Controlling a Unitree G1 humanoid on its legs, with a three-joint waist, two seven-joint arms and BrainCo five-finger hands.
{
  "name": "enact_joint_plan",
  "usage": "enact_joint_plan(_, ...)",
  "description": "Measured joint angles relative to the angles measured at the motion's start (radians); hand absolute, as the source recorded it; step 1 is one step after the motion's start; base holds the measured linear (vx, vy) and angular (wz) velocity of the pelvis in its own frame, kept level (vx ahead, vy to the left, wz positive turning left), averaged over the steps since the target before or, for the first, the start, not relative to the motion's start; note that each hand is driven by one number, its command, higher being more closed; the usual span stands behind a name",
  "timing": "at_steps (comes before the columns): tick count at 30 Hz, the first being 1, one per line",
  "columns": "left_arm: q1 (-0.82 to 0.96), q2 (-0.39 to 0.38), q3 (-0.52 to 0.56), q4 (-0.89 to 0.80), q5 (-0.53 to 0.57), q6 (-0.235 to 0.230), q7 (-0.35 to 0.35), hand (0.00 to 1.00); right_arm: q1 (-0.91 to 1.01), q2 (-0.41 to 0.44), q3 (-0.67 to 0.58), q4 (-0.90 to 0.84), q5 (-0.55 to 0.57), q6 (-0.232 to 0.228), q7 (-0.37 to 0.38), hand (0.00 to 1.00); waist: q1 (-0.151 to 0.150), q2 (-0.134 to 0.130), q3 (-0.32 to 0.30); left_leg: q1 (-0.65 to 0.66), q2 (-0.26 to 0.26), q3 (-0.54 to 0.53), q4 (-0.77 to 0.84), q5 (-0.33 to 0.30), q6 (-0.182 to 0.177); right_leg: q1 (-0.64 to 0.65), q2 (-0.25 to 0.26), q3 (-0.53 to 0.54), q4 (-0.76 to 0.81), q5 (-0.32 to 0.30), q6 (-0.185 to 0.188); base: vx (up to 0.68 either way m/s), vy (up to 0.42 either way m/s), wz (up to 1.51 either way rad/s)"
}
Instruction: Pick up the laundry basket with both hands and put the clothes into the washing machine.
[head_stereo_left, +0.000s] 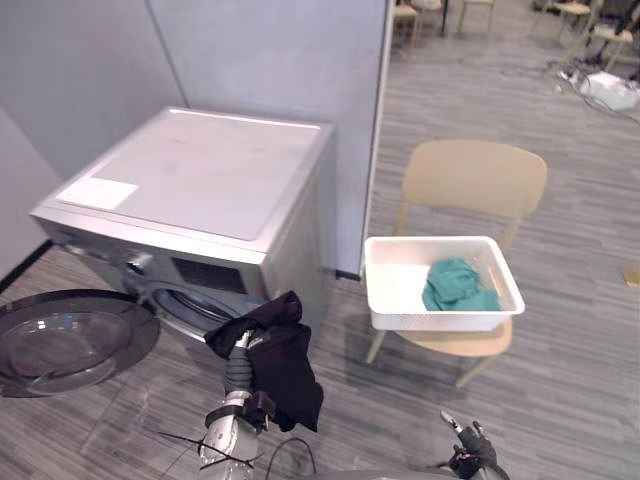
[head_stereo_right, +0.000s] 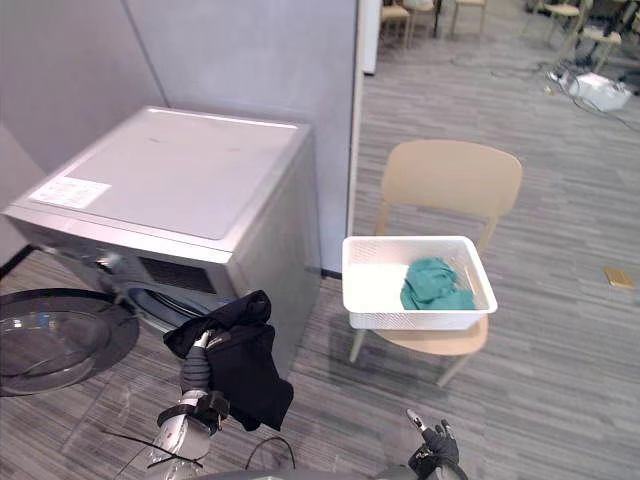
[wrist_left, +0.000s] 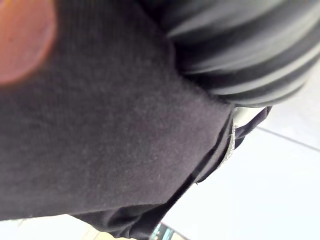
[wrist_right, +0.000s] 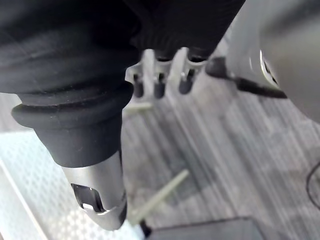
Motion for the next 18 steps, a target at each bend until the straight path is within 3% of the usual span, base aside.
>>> enact_joint_plan(4, 0.053, 0.004, 0.040, 0.012, 0.019, 0.001, -0.002, 1.00, 0.054, 0.017, 0.007, 0.007, -0.055, 0.033, 0.020, 0.00, 0.043, -0.055, -0.002, 0.066, -0.052, -0.080, -0.056, -0.002, 0.009, 0.077, -0.101, -0.001, 0.119, 0.019, 0.000, -0.03, 0.075, 0.55)
enact_joint_plan(5, 0.054, 0.003, 0.039, 0.018, 0.019, 0.002, -0.002, 1.00, 0.056, 0.016, 0.008, 0.007, -0.055, 0.033, 0.019, 0.00, 0.047, -0.054, -0.001, 0.069, -0.051, -0.089, -0.059, -0.001, 0.010, 0.081, -0.105, 0.004, 0.132, 0.028, 0.000, 0.01, 0.006, 0.93)
enact_joint_plan(6, 0.051, 0.001, 0.036, 0.051, 0.020, 0.005, -0.002, 1.00, 0.065, 0.011, 0.006, 0.010, -0.056, 0.031, 0.020, 0.00, 0.051, -0.043, 0.002, 0.073, -0.040, -0.139, -0.063, 0.005, 0.022, 0.066, -0.116, 0.075, 0.216, 0.058, -0.007, 0.02, -0.033, 0.81)
enact_joint_plan(7, 0.045, 0.004, 0.039, 0.071, 0.019, 0.003, -0.002, 1.00, 0.069, 0.012, 0.006, 0.016, -0.055, 0.030, 0.020, 0.00, 0.052, -0.040, 0.001, 0.062, -0.004, -0.171, -0.063, 0.006, 0.023, 0.037, -0.065, 0.179, 0.250, -0.032, 0.043, 0.01, -0.073, 0.92)
enact_joint_plan(8, 0.036, 0.006, 0.039, 0.088, 0.019, 0.003, -0.002, 1.00, 0.065, 0.015, 0.007, 0.015, -0.055, 0.031, 0.021, 0.00, 0.052, -0.040, 0.001, 0.044, 0.014, -0.192, -0.061, 0.007, 0.024, 0.019, -0.011, 0.253, 0.260, -0.111, 0.067, 0.01, -0.148, 1.00)
enact_joint_plan(9, 0.014, 0.006, 0.037, 0.128, 0.020, 0.003, -0.002, 1.00, 0.057, 0.027, 0.005, 0.015, -0.055, 0.029, 0.022, 0.00, 0.047, -0.051, -0.001, 0.000, 0.025, -0.240, -0.044, 0.012, 0.031, -0.005, 0.109, 0.383, 0.250, -0.186, 0.088, 0.05, -0.160, 1.17)
enact_joint_plan(10, 0.002, 0.004, 0.028, 0.176, 0.020, 0.008, -0.002, 1.00, 0.060, 0.036, -0.002, 0.016, -0.051, 0.028, 0.021, 0.00, 0.042, -0.069, -0.011, -0.031, 0.017, -0.287, -0.037, 0.015, 0.035, 0.007, 0.144, 0.463, 0.221, -0.225, 0.058, 0.08, -0.133, 1.11)
enact_joint_plan(11, 0.004, -0.001, 0.022, 0.193, 0.020, 0.013, -0.002, 1.00, 0.061, 0.036, -0.006, 0.017, -0.048, 0.028, 0.021, 0.00, 0.041, -0.070, -0.013, -0.037, 0.016, -0.304, -0.034, 0.017, 0.035, -0.002, 0.157, 0.519, 0.235, -0.229, 0.062, 0.09, -0.104, 0.93)
enact_joint_plan(12, 0.015, -0.014, 0.014, 0.200, 0.022, 0.025, -0.002, 1.00, 0.062, 0.033, -0.006, 0.016, -0.045, 0.026, 0.022, 0.00, 0.025, -0.054, -0.007, -0.039, 0.017, -0.335, -0.037, 0.025, 0.046, -0.025, 0.161, 0.578, 0.306, -0.227, 0.065, 0.05, -0.078, 0.64)
enact_joint_plan(13, 0.017, -0.016, 0.000, 0.200, 0.030, 0.025, -0.002, 1.00, 0.060, 0.033, -0.007, 0.015, -0.040, 0.023, 0.023, 0.00, 0.019, -0.033, -0.002, -0.038, 0.027, -0.355, -0.036, 0.025, 0.047, -0.047, 0.174, 0.612, 0.338, -0.280, 0.093, 0.07, -0.179, 0.76)
enact_joint_plan(14, 0.003, -0.014, 0.018, 0.202, 0.042, 0.023, 0.001, 1.00, 0.068, 0.037, -0.002, 0.010, -0.036, 0.017, 0.035, 0.00, 0.008, -0.026, -0.005, -0.061, 0.070, -0.386, -0.027, 0.026, 0.044, -0.073, 0.280, 0.689, 0.327, -0.456, 0.122, 0.05, -0.346, 0.62)
enact_joint_plan(15, -0.028, -0.005, 0.035, 0.209, 0.055, 0.017, 0.001, 1.00, 0.054, 0.041, 0.011, 0.005, -0.030, 0.011, 0.041, 0.00, 0.005, -0.044, -0.013, -0.107, 0.088, -0.404, -0.008, 0.032, 0.029, -0.082, 0.397, 0.745, 0.172, -0.489, 0.112, 0.04, -0.399, 0.52)
enact_joint_plan(16, -0.045, 0.011, 0.035, 0.207, 0.057, 0.013, 0.001, 1.00, 0.053, 0.049, 0.026, 0.005, -0.023, 0.009, 0.041, 0.00, 0.003, -0.080, -0.012, -0.126, 0.071, -0.406, 0.001, 0.032, 0.025, -0.078, 0.425, 0.751, 0.079, -0.447, 0.081, 0.00, -0.389, 0.38)
enact_joint_plan(18, -0.094, -0.003, 0.021, 0.265, 0.057, 0.023, 0.003, 1.00, 0.039, 0.027, 0.004, 0.012, -0.006, -0.011, 0.036, 0.00, -0.005, -0.044, -0.007, -0.136, 0.094, -0.448, -0.025, 0.044, 0.012, -0.053, 0.453, 0.709, 0.068, -0.451, 0.065, 0.04, -0.196, 0.40)
